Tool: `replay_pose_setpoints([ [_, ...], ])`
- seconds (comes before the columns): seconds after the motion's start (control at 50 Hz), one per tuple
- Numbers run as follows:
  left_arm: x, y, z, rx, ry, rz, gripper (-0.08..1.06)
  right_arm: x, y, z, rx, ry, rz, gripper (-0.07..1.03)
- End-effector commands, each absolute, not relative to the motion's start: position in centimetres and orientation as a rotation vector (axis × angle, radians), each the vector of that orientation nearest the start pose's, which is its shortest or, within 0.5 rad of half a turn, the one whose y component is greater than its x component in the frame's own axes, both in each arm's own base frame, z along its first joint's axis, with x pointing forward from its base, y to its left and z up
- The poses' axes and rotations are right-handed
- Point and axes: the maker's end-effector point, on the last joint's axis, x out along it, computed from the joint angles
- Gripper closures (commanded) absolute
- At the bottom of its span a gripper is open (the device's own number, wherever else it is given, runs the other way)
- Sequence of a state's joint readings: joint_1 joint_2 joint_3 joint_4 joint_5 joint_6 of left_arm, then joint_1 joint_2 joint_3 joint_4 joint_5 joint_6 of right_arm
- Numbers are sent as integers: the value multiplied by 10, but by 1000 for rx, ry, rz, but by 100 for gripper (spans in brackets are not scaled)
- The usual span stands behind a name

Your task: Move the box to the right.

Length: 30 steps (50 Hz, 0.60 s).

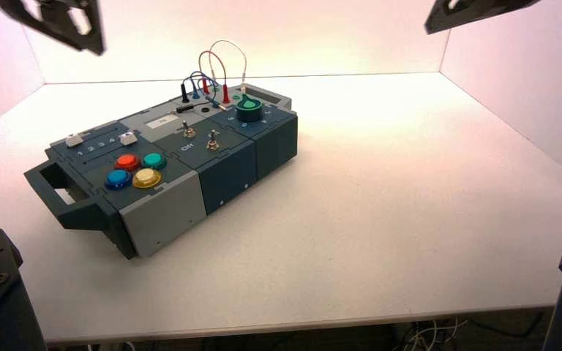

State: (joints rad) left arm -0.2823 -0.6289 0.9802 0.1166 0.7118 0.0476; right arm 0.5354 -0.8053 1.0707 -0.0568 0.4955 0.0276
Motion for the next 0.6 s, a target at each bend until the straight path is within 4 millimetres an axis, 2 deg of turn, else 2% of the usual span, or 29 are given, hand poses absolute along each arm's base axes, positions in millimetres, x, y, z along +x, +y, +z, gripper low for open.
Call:
replay_pose_setpoints([
  [0.02, 238, -38, 154, 268, 1060, -187, 60, 215, 136, 190, -215, 727, 530, 61],
  [0.16, 233, -20, 142, 225, 1152, -115, 62, 222, 141, 188, -213, 753, 531, 66],
  [0.24, 230, -10, 131, 195, 1226, -70, 62, 229, 146, 188, -231, 767, 531, 74],
  [0.44, 219, 9, 101, 154, 1436, -2, 68, 259, 161, 183, -302, 850, 524, 83],
  [0.52, 215, 15, 91, 134, 1485, 19, 74, 275, 170, 171, -323, 913, 517, 93],
  [0.6, 211, 21, 84, 118, 1519, 40, 76, 288, 179, 156, -342, 964, 514, 97],
])
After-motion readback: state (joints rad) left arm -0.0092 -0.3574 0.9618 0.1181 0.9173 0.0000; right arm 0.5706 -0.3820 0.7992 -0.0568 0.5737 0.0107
